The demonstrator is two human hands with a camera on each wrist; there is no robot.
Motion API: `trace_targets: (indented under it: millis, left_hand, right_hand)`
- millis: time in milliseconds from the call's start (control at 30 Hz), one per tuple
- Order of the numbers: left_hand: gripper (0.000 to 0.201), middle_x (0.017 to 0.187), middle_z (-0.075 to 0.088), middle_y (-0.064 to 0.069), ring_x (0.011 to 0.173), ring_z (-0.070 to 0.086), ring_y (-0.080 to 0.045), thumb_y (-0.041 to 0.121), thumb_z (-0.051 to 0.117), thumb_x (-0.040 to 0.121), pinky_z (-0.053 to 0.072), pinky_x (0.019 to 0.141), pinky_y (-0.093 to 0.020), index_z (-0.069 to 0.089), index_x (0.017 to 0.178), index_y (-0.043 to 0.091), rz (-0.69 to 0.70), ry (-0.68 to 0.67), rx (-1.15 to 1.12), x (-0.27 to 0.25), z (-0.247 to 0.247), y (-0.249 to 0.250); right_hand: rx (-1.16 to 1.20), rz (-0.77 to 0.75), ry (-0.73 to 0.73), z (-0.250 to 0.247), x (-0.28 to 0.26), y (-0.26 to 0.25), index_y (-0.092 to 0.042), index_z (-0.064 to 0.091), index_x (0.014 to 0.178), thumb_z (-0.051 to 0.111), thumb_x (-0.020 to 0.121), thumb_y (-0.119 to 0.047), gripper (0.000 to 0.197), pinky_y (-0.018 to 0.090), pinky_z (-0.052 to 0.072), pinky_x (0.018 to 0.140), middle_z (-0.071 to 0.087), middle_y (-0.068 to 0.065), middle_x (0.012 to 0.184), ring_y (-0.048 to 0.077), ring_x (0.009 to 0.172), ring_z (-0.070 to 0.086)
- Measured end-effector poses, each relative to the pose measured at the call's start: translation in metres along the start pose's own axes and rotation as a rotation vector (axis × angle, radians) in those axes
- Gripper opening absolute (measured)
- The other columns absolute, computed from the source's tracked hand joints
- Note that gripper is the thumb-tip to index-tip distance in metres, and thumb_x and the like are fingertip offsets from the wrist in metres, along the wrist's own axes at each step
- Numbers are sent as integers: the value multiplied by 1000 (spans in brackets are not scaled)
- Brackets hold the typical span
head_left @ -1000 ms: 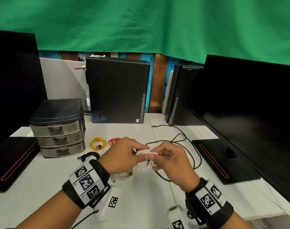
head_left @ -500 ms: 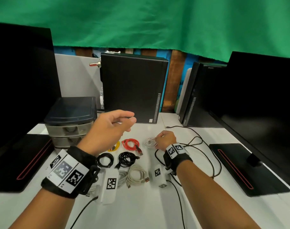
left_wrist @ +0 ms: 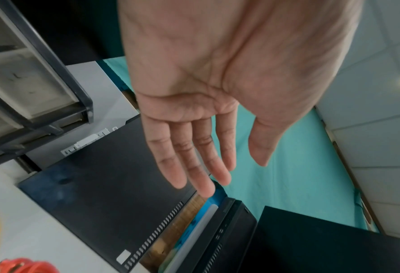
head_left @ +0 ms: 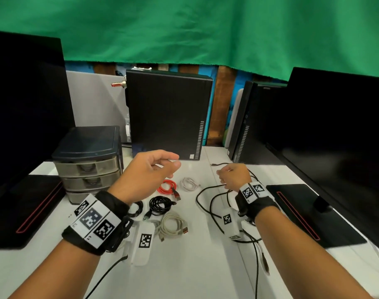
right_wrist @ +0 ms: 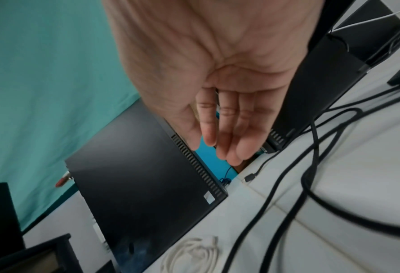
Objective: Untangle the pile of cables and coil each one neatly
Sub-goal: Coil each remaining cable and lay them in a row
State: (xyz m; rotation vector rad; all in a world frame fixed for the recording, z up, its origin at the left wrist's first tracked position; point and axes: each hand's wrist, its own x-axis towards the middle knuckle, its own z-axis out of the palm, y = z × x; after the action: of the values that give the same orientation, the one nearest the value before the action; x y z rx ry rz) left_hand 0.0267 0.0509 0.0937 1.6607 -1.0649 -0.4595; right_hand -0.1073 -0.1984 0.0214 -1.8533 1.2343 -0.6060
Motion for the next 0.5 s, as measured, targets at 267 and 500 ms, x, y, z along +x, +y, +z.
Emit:
trace_targets:
  millis: [267, 500]
  left_hand:
    - [7, 85, 76, 1, 71, 70, -9, 19, 69, 93, 52, 68, -28, 76, 93, 20, -108, -204, -37, -1, 58, -21]
    - [15, 89, 74, -3, 70, 70, -8, 19, 69, 92, 49, 64, -21, 75, 83, 29, -85, -455, 87, -13, 114, -35]
  right_hand:
    - [-518, -46, -408, -38, -67, 30, -15, 72, 90, 73, 85, -45, 30, 30, 55, 70, 68, -2, 79, 14, 68, 64]
    - [-646, 42, -453, -80, -102, 72, -16, 74, 82, 79, 80, -35, 20, 23, 54, 61, 72, -2, 78, 9, 65, 63]
